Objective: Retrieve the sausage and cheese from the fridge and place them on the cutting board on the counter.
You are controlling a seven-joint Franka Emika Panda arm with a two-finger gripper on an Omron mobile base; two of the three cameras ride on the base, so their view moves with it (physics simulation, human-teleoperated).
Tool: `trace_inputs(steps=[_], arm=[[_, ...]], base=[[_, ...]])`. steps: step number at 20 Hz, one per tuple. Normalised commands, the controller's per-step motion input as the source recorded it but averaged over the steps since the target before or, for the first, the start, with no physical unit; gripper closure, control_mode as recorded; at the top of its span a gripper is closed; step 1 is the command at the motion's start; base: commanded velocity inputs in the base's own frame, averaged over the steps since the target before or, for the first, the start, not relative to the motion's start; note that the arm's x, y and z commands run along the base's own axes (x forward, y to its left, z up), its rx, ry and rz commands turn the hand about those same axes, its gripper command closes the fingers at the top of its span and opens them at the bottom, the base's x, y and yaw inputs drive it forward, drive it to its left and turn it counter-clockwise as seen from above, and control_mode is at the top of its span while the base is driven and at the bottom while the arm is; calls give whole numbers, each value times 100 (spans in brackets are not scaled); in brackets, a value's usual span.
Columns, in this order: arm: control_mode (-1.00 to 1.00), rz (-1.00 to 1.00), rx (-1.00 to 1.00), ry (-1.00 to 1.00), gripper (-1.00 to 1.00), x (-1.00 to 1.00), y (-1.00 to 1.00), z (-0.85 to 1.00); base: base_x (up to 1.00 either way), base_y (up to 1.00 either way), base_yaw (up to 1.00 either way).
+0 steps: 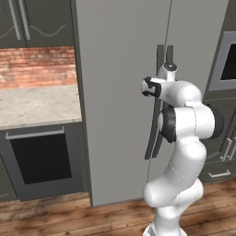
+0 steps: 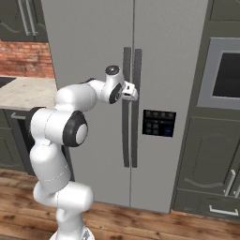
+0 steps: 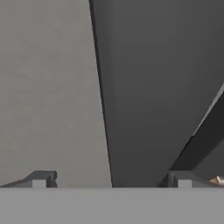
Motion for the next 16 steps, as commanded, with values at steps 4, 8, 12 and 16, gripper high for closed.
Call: trace_inputs(steps=[4,8,12,16], arm=[[-100,0,2,0,-100,29,-5,-10],[-100,0,1,0,-100,21,-6,-12],[-100,0,1,0,-100,21,-9,-15],[-100,0,0,0,-100,16,-3,-21]], base=[[0,0,0],[0,0,0],[0,0,0],[0,0,0]])
